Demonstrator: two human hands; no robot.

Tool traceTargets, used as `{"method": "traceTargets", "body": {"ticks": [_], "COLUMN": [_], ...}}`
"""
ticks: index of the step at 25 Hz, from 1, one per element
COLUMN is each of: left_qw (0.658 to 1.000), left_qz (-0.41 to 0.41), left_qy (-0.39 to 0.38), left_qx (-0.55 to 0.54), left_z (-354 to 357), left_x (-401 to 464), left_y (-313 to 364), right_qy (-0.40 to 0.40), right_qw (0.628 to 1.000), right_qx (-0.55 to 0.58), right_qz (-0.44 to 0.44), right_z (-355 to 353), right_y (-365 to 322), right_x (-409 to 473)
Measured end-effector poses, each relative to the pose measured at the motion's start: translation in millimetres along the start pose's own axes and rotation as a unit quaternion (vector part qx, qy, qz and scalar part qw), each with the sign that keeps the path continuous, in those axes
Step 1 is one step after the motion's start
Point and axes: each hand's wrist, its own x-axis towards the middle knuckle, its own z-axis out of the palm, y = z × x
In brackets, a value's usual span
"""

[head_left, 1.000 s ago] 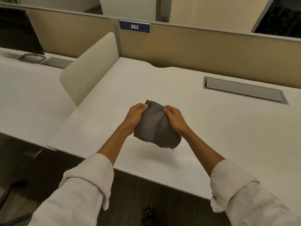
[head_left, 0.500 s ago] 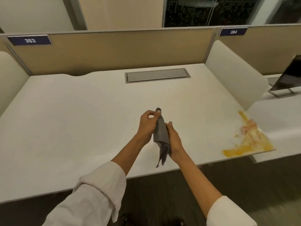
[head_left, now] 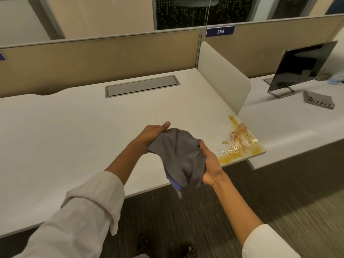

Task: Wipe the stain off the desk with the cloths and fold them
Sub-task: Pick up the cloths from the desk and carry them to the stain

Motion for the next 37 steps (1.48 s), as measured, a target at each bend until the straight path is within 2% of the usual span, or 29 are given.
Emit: {"method": "traceTargets", "body": {"ticks": [4,8,10,11,12,14,16,18,20,22,23,25,28,30,33,37], "left_qw": [0.994,0.954,0.933,0.922,0.901,0.825,0.758,0.701,0.653,0.637,0.647,0.695,0.825,0.887,0.925,0.940], "left_qz": [0.054,0.128,0.236,0.313,0.397,0.538,0.595,0.617,0.644,0.669,0.669,0.641,0.521,0.423,0.300,0.188], "left_qy": [0.034,0.157,0.172,0.140,0.084,-0.032,-0.089,-0.083,-0.058,-0.040,-0.042,-0.076,-0.147,-0.177,-0.224,-0.253], "left_qx": [0.087,0.222,0.209,0.180,0.155,0.169,0.252,0.347,0.395,0.381,0.363,0.317,0.165,0.059,-0.062,-0.132], "left_z": [-5.4,16.3,27.6,30.9,33.9,40.5,49.3,56.0,59.5,59.0,57.0,52.5,43.2,39.5,42.4,55.8], "left_x": [15.2,17.6,3.7,-5.9,-16.2,-35.6,-45.3,-42.7,-32.9,-25.6,-22.3,-19.0,-17.6,-15.9,-9.1,-4.3], "left_y": [7.5,14.1,27.5,33.7,40.7,48.3,47.7,42.5,36.0,35.8,36.3,39.0,49.4,56.4,59.1,59.1], "right_qy": [-0.028,-0.014,-0.010,-0.010,-0.009,-0.004,0.008,0.025,0.036,0.031,0.028,0.018,-0.023,-0.029,-0.010,0.038], "right_qw": [0.997,0.994,0.994,0.994,0.994,0.993,0.993,0.992,0.990,0.989,0.988,0.987,0.988,0.988,0.988,0.976], "right_qx": [0.071,0.082,0.062,0.060,0.060,0.060,0.069,0.081,0.083,0.091,0.095,0.099,0.095,0.059,-0.026,-0.108], "right_qz": [-0.028,-0.072,-0.088,-0.091,-0.096,-0.101,-0.096,-0.099,-0.107,-0.113,-0.117,-0.122,-0.117,-0.140,-0.152,-0.187], "right_z": [-15.3,-9.7,-2.2,1.4,4.9,12.5,19.1,22.3,25.8,29.2,30.3,32.2,31.3,26.5,24.3,18.5], "right_y": [-26.7,-46.2,-54.3,-57.8,-62.5,-71.8,-78.8,-83.1,-85.5,-85.9,-85.4,-83.6,-76.4,-67.4,-55.7,-56.4], "right_x": [-15.1,-19.6,-17.5,-16.5,-15.4,-13.3,-10.1,-6.1,-4.3,-3.0,-1.9,-0.4,-1.2,-2.3,-2.7,-2.7]}}
